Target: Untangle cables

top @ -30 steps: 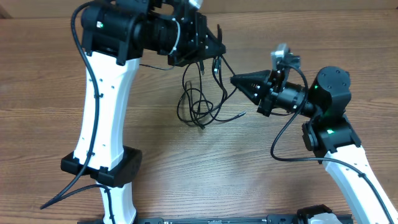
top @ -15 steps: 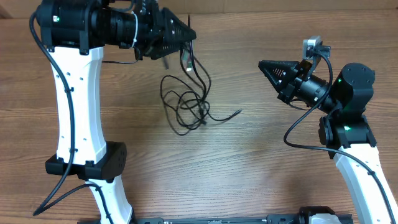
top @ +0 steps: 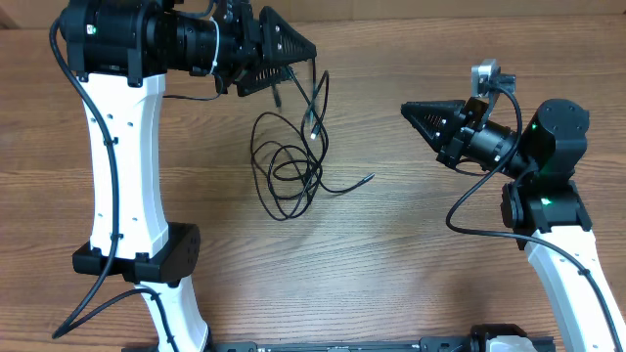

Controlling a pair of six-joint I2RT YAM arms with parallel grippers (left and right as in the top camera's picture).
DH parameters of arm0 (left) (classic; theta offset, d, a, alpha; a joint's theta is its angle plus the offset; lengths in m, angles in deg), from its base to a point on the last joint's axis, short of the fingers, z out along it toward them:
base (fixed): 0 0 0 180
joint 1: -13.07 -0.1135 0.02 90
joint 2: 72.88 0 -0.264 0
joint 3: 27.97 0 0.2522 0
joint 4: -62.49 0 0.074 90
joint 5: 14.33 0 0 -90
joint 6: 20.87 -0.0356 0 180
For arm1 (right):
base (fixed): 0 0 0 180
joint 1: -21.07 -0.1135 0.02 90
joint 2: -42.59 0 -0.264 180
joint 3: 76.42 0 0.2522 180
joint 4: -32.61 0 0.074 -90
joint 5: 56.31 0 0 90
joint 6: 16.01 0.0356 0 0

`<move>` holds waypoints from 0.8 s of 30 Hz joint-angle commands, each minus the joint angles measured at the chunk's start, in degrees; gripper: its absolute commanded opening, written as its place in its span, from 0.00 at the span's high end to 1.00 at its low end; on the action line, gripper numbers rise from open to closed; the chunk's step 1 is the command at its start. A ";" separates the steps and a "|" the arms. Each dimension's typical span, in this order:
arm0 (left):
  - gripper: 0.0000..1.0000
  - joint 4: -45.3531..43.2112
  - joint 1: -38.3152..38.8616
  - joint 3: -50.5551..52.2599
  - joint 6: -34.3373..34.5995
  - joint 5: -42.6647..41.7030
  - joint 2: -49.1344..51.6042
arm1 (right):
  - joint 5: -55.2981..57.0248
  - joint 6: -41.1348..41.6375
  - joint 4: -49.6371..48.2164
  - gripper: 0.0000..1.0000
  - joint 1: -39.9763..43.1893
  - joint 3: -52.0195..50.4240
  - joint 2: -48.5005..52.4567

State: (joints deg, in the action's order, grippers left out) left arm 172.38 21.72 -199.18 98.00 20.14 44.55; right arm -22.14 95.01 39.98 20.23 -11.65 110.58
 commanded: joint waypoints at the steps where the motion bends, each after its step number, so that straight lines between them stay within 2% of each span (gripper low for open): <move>1: 0.27 -0.90 0.33 -1.07 -0.61 -0.46 -0.96 | -1.42 0.22 -0.28 0.94 -0.07 0.46 -0.20; 3: 0.23 -1.40 0.28 -1.07 -0.61 2.40 -0.96 | -2.01 0.22 -0.28 0.94 -0.07 0.46 -0.20; 6: 0.15 -1.73 0.26 -1.07 -0.61 12.28 -0.96 | -2.99 0.22 -0.26 0.93 -0.07 0.46 -0.20; 9: 0.00 -0.98 0.26 -1.07 -0.61 30.05 -0.96 | -3.23 0.22 0.85 0.93 -0.07 0.46 -0.20; 11: 0.00 0.66 0.39 -0.98 -0.59 41.88 -0.94 | -3.19 0.20 2.89 0.93 -0.07 0.46 -0.17; 13: 0.00 0.66 0.42 -0.37 -1.88 48.54 -0.94 | -3.19 0.20 5.25 0.90 -0.07 0.46 -0.17; 18: 0.00 0.66 0.31 1.90 -3.65 55.89 -0.90 | -3.17 0.20 11.47 0.87 -0.07 0.46 -0.13; 24: 0.00 0.66 0.28 6.91 -4.26 61.70 -0.87 | -0.17 -0.33 25.66 0.74 -1.57 0.46 0.02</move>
State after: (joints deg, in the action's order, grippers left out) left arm 172.93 21.72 -194.66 95.35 74.61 44.55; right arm -24.20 95.18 62.39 19.93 -11.63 110.58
